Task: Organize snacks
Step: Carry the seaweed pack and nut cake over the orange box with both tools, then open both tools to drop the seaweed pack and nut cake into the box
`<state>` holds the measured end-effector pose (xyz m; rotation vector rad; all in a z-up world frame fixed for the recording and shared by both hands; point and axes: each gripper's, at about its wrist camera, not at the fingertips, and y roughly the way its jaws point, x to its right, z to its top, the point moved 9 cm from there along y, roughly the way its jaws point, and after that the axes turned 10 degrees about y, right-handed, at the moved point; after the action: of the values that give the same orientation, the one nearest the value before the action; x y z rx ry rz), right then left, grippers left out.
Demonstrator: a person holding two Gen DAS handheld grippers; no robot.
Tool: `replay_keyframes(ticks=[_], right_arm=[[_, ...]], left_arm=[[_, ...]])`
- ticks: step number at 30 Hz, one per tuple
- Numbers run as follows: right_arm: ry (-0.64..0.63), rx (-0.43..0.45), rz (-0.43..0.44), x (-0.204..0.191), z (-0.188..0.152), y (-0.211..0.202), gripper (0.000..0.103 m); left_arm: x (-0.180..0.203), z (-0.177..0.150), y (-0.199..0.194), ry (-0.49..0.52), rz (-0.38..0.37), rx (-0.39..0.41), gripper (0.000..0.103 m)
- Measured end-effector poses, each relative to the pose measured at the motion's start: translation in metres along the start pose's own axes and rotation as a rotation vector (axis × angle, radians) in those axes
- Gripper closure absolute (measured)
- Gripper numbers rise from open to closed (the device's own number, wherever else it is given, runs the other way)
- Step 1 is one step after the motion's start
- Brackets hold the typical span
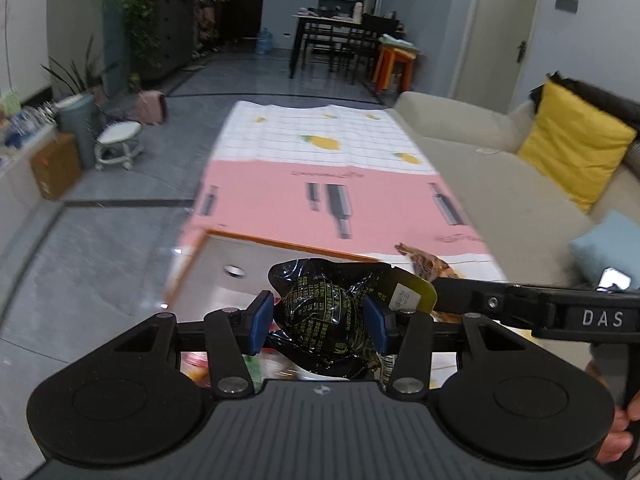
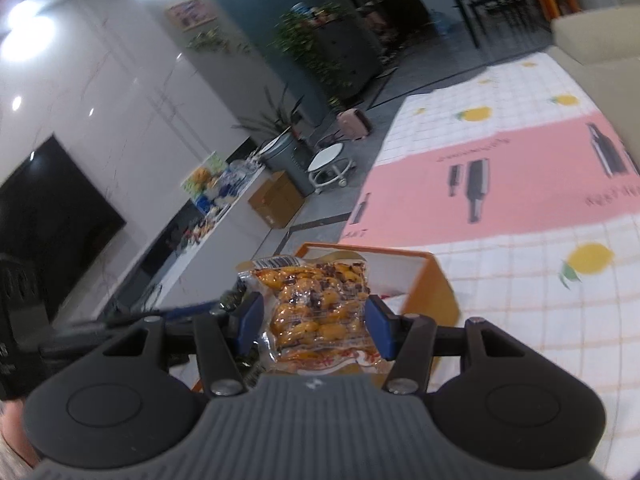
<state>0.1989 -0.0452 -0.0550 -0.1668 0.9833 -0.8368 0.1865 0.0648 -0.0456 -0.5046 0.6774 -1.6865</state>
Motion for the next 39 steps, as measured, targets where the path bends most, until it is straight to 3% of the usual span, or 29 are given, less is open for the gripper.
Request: replay_keyframes(ticks=[8,18,30,31,32,33,35,39], right_arm=[[-0.221,-0.063,-0.083,-0.026,-0.002,0.061,0.049],[-0.520,-0.182,-0.212,-0.014,-0.013,0.121,0.050],[-0.764,-0.283,-0.247,-0.005,-0.029,0.168,0.049],[-0.774,-0.291,-0.245,-0.004,-0.031,0.170,0.052],[-0.779,-0.301,-0.242,-0.004,-0.033,0.173,0.076],[-0.783,-0.315,-0.238,-0.003,-0.035,0.176,0.084],[-0.797,-0.322,-0.273,0.001,-0.035,0.181,0.083],[-0.768,-0.338,-0.263,0.005,-0.034,0.185,0.083]], left_arm=[[-0.031,-0.001,0.034,0.121,0.076,-0.075,0.048],[-0.043,-0.034,0.091,0.304,0.094,-0.230,0.048],[-0.045,-0.061,0.130,0.542,0.105,-0.322,0.048],[-0.046,-0.062,0.132,0.545,0.103,-0.328,0.048],[-0.047,-0.063,0.133,0.548,0.100,-0.332,0.048],[-0.048,-0.064,0.135,0.554,0.100,-0.340,0.048],[-0.049,-0.068,0.138,0.562,0.100,-0.349,0.048],[-0.051,-0.075,0.143,0.556,0.092,-0.386,0.047]])
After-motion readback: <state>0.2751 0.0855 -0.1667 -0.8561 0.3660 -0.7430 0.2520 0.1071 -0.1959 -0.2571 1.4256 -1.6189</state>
